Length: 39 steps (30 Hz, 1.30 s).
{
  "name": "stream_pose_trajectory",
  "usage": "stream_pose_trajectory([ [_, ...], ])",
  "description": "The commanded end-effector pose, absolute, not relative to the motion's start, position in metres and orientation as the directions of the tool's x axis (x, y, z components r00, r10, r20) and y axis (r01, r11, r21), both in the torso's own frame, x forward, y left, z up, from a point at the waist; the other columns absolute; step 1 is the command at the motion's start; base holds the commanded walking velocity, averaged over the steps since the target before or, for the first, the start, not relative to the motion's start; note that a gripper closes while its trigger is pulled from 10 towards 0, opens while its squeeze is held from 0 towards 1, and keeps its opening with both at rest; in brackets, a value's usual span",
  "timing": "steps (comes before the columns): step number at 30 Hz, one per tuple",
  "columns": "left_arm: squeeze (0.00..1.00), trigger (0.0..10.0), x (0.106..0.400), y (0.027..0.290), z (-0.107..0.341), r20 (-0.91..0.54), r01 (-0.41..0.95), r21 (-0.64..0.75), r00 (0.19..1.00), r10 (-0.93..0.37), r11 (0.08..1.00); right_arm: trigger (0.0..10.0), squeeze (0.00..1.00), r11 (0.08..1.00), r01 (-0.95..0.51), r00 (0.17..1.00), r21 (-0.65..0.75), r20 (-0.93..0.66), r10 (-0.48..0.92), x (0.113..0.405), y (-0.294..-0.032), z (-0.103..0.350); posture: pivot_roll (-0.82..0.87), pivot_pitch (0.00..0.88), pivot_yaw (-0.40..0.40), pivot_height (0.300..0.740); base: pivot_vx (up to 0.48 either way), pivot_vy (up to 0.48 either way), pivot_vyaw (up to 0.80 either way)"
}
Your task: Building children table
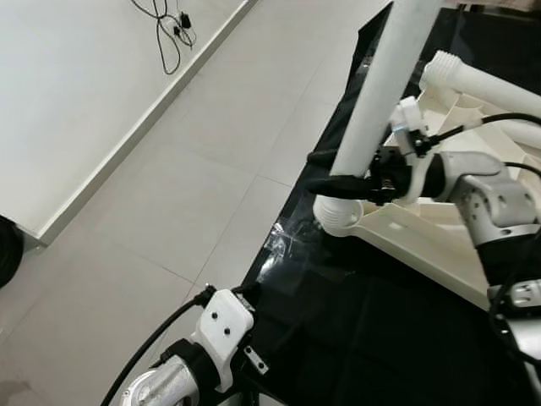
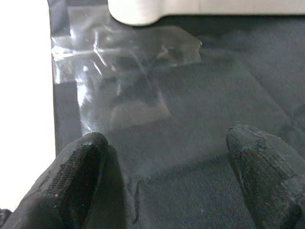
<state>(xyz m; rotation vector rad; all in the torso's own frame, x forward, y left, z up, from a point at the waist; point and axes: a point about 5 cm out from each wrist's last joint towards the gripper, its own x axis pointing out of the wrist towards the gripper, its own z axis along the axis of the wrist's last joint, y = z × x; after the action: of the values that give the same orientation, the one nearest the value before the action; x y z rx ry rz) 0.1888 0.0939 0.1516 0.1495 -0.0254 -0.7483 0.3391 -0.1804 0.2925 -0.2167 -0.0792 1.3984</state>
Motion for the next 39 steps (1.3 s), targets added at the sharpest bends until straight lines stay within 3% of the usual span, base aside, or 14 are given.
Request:
stream_pose_trajectory([
  [1, 0.00, 10.0, 0.184, 0.094, 0.149, -0.058, 0.686, 0.143, 0.725, -0.686, 0.713, 10.0, 0.00, 0.136, -0.978, 0.153, -0.159, -0.101, 0.983, 0.339, -0.181, 0.283, 0.00, 0.384, 0.082, 0.740, 0.000, 0.000, 0.00],
  [4, 0.00, 10.0, 0.184, 0.095, 0.149, -0.059, 0.687, 0.144, 0.725, -0.686, 0.713, 10.0, 0.00, 0.113, -0.981, 0.132, -0.157, -0.116, 0.984, 0.338, -0.184, 0.284, 0.00, 0.384, 0.083, 0.740, 0.000, 0.000, 0.00],
  [10, 0.00, 10.0, 0.184, 0.095, 0.149, -0.060, 0.687, 0.147, 0.724, -0.687, 0.711, 10.0, 0.00, 0.165, -0.965, 0.191, -0.202, -0.115, 0.975, 0.348, -0.181, 0.284, 0.00, 0.385, 0.084, 0.740, 0.000, 0.000, 0.00],
  [25, 0.00, 10.0, 0.182, 0.095, 0.150, -0.062, 0.685, 0.149, 0.726, -0.685, 0.713, 10.0, 0.00, 0.110, -0.969, 0.149, -0.221, -0.170, 0.974, 0.348, -0.183, 0.285, 0.01, 0.383, 0.083, 0.740, 0.000, 0.000, 0.00],
  [31, 0.00, 10.0, 0.182, 0.095, 0.149, -0.066, 0.687, 0.150, 0.725, -0.686, 0.711, 10.0, 0.00, -0.019, -0.964, 0.058, -0.265, -0.280, 0.958, 0.332, -0.181, 0.271, 0.00, 0.377, 0.086, 0.740, 0.000, 0.000, 0.00],
  [39, 0.00, 10.0, 0.182, 0.095, 0.148, -0.067, 0.688, 0.152, 0.723, -0.687, 0.709, 10.0, 0.00, -0.038, -0.961, 0.051, -0.273, -0.314, 0.948, 0.325, -0.180, 0.259, 0.00, 0.367, 0.091, 0.740, 0.000, 0.000, 0.00],
])
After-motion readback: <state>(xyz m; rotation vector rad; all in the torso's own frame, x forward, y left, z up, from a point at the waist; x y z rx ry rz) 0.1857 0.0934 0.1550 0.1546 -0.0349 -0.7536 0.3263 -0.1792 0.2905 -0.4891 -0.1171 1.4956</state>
